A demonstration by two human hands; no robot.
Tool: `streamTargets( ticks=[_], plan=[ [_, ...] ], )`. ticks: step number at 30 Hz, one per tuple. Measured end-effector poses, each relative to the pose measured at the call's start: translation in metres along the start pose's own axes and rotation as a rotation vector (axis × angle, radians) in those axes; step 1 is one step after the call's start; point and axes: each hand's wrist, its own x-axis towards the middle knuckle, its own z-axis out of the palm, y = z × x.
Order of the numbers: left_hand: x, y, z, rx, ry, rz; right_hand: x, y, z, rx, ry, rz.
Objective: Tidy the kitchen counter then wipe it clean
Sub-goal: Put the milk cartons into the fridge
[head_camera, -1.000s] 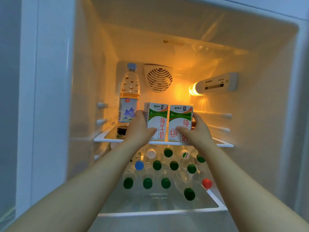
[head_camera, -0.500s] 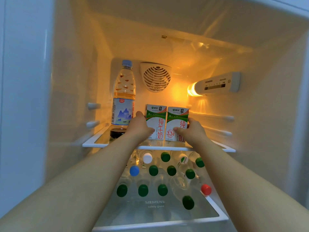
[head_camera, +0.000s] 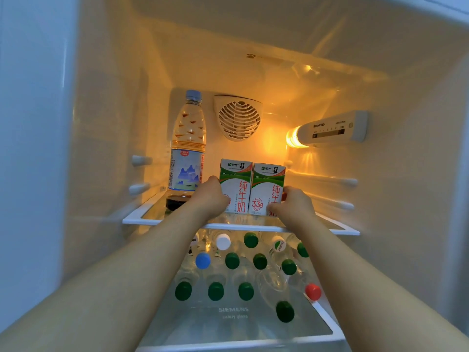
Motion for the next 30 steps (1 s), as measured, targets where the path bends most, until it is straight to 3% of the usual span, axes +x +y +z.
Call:
streamTargets(
  ticks=[4, 11, 15, 20, 25, 30],
  plan=[
    [-0.009, 0.006, 0.004, 0.079, 0.019, 0.033, -0.005, -0.003, 0.003, -0.01, 0.018, 0.012],
    [-0.032, 0.005, 0.01, 0.232, 0.305, 0.081, -0.025, 0.002, -0.003, 0.035, 0.121, -0.009],
    [-0.05, -0.001, 0.014, 0.38, 0.34, 0.19, -0.041, 0.006, -0.008, 0.048, 0.086, -0.043],
    [-0.082, 0.005, 0.014, 0.583, 0.3, 0.163, -0.069, 0.001, -0.013, 0.058, 0.054, -0.022],
    [-0.123, 0.01, 0.005, 0.266, 0.195, 0.152, -0.117, -0.013, -0.018, 0.034, 0.023, 0.027],
    [-0.181, 0.01, -0.015, 0.182, 0.102, 0.221, -0.173, -0.024, -0.028, 0.01, 0.077, 0.066]
  ],
)
